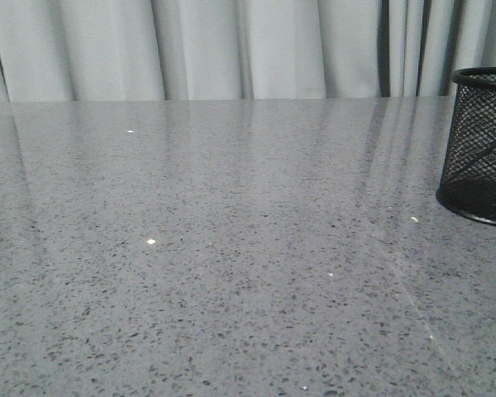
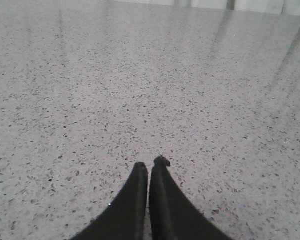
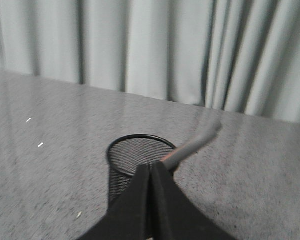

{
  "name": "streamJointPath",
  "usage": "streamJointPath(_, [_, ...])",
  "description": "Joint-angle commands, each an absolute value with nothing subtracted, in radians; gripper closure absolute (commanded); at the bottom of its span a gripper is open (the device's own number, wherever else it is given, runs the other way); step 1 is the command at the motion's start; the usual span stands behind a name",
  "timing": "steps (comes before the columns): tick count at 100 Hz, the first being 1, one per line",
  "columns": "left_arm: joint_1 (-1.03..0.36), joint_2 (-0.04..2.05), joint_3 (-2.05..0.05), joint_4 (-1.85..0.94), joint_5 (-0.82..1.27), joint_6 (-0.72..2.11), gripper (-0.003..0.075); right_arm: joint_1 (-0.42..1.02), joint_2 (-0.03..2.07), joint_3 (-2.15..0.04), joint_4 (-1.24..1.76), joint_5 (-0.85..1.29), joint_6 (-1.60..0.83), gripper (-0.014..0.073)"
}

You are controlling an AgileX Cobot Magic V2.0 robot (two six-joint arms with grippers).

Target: Put scissors into bucket

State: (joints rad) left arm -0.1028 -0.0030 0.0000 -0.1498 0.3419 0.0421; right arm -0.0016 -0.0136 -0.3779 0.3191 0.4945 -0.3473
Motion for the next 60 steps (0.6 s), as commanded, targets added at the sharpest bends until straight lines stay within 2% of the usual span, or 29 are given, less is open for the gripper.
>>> streamJointPath(1, [-0.101, -0.030, 0.040, -0.169, 0.307, 0.035, 0.0740, -0.039, -0.017, -0.301, 0.219, 0.258, -0.156, 0.0640])
streamJointPath(12, [-0.101, -0.030, 0.040, -0.169, 0.307, 0.035, 0.0740, -0.095, -0.017, -0.177, 0.000, 0.103, 0.073, 0.0639])
streamJointPath(33, [-0.101, -0.030, 0.040, -0.169, 0.307, 0.035, 0.0740, -0.135, -0.034, 0.027, 0.000, 0.035, 0.081, 0.0640])
streamJointPath(37, [-0.101, -0.030, 0.040, -0.169, 0.307, 0.035, 0.0740, -0.135, -0.034, 0.017, -0.005, 0.122, 0.081, 0.0639])
streamJointPath(60, [-0.101, -0.030, 0.040, -0.169, 0.307, 0.035, 0.0740, -0.135, -0.034, 0.021, -0.007, 0.288, 0.081, 0.0639])
